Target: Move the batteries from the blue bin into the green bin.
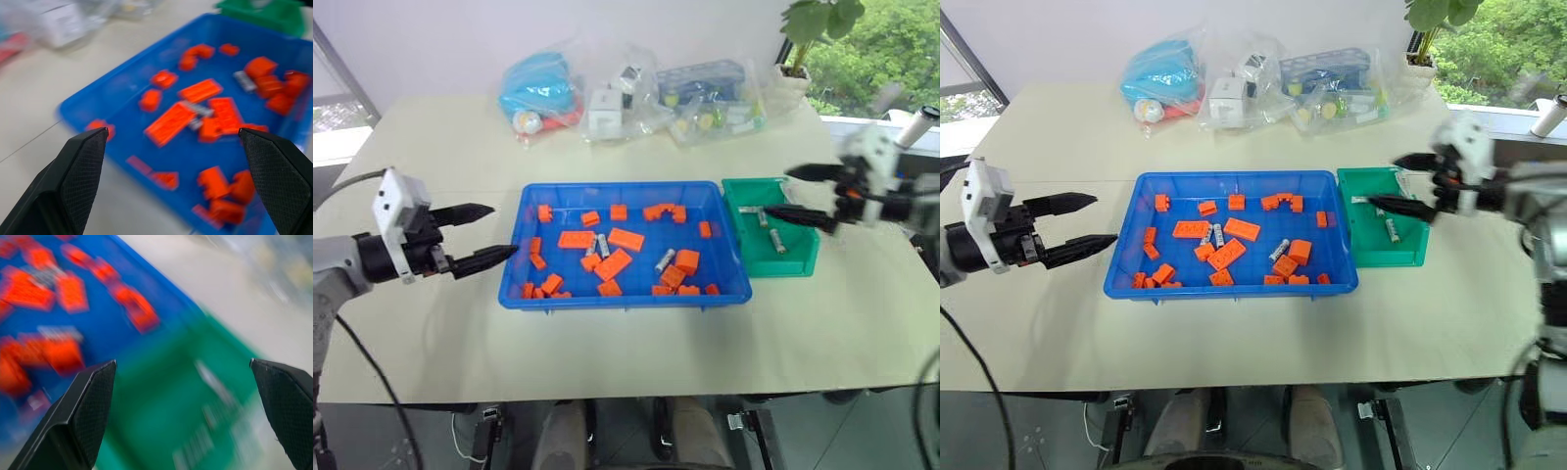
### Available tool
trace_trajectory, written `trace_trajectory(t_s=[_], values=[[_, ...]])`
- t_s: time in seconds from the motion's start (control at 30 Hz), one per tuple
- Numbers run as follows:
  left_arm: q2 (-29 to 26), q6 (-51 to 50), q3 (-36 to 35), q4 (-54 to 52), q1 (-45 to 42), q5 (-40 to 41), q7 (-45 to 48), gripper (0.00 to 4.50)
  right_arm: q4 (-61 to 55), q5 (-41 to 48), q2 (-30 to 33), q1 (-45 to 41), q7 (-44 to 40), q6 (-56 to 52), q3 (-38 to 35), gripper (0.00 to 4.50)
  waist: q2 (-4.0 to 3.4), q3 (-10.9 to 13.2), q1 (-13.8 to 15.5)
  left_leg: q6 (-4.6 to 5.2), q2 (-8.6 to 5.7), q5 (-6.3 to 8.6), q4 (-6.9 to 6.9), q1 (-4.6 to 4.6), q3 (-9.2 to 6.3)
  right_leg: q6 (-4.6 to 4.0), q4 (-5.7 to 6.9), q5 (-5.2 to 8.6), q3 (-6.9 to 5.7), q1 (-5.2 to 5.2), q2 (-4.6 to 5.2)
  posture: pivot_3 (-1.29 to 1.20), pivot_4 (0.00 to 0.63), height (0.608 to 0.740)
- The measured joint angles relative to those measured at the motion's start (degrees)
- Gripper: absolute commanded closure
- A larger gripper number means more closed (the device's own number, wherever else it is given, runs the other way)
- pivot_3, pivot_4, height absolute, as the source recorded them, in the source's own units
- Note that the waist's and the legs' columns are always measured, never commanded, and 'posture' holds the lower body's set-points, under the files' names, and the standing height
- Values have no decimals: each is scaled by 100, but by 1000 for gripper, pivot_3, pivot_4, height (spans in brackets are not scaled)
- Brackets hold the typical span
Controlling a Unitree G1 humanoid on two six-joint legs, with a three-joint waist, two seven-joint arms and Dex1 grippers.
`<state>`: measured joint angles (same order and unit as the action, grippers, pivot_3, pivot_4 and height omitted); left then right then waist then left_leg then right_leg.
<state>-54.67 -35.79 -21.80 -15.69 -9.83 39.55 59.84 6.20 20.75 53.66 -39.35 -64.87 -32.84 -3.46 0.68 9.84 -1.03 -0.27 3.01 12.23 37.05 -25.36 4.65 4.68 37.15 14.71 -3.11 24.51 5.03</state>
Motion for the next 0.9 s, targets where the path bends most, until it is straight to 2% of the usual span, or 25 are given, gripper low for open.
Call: trace_trajectory(t_s=[0.1, 0.23, 0.4, 0.6, 0.83, 0.9], values=[[5, -32, 128, -167, 30, 51, 47, 0, -280, -130, -674, -531, 244, -319, 636, 16, 1, 0, 6, 0, -1, 0, 0, -3, 5, 1, 2, -1, 0, 2, -1, 0, 150, 736], [44, -22, 315, -330, 75, 54, 99, 0, -323, -526, -2082, -1125, 746, -714, 1826, 16, 1, 1, 34, 0, -3, 0, 3, -10, 4, 1, 5, -2, -2, 4, 0, 0, 150, 736], [72, -17, 286, -381, 244, 51, 52, 0, 334, -1041, -3332, -1460, 1204, -790, 2667, 16, 4, -1, 32, 0, -7, 0, 7, -12, 2, 2, 5, -3, -3, 1, 3, 0, 150, 736], [99, -21, 177, -586, 527, 66, -126, 0, 1603, -1555, -4072, -1690, 1530, -336, 2967, 16, 5, -1, 21, -1, -7, -1, 6, -11, 1, 2, 6, -3, -4, 1, 2, 0, 150, 736], [155, -32, -64, -824, 784, 155, -317, 0, 2758, -1945, -4507, -1904, 1615, 334, 2986, 16, 5, -1, -13, -2, -6, -1, 1, -8, 1, 3, 7, -4, -4, 2, 0, 0, 150, 736], [177, -37, -90, -855, 809, 179, -372, 0, 2926, -1977, -4591, -1940, 1625, 464, 2948, 531, 5, -1, -10, -2, -6, -1, 1, -8, 1, 2, 7, -4, -3, 2, 0, 0, 150, 736]])
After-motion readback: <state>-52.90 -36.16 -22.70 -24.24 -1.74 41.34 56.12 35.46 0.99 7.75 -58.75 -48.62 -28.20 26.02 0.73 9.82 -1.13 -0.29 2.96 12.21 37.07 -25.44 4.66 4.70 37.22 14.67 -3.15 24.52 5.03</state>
